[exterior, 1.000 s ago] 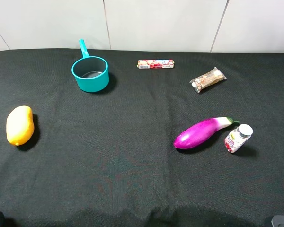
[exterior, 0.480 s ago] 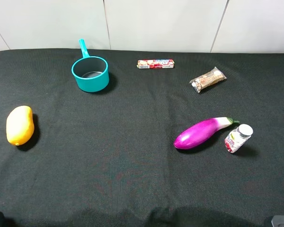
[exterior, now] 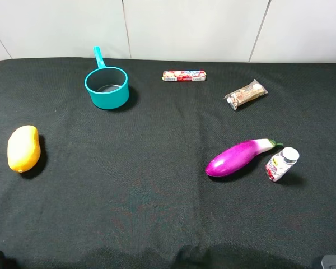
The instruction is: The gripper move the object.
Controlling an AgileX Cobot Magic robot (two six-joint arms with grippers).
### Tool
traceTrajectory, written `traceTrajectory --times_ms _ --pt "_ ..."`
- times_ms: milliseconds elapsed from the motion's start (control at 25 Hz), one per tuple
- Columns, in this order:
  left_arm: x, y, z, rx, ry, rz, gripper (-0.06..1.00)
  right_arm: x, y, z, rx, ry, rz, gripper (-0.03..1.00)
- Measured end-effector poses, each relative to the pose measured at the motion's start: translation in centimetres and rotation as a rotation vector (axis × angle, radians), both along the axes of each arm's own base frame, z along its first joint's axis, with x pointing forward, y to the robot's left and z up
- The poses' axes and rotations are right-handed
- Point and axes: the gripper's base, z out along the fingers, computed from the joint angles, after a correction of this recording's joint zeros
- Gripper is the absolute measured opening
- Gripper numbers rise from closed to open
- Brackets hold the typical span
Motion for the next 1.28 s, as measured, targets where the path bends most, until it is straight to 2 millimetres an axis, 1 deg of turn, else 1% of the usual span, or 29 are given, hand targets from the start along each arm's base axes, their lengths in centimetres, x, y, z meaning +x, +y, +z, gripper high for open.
traceTrajectory --times_ms 160,280,480,720,1040,1280 --pt "0.0 0.0 0.0 0.0 0.0 0.0 0.99 -1.1 -0.3 -0.4 -0.018 -0.051 -0.054 0.69" --pt "0.0 0.0 0.0 0.0 0.0 0.0 0.99 -1.3 -0.3 -1.3 -0.027 -0.054 -0.073 0.69" --pt "0.0 0.0 0.0 0.0 0.0 0.0 0.99 -0.3 -0.3 -3.2 -0.043 0.011 -0.096 0.69" --pt "0.0 0.0 0.0 0.0 0.0 0.0 0.99 1.3 -0.2 -5.3 -0.058 0.047 -0.094 0.69" --pt "0.0 0.0 0.0 0.0 0.0 0.0 0.99 1.7 -0.2 -5.1 -0.146 0.009 -0.046 0.69" --pt "0.0 0.0 0.0 0.0 0.0 0.0 0.99 1.7 -0.1 -5.1 -0.138 0.005 -0.033 0.69"
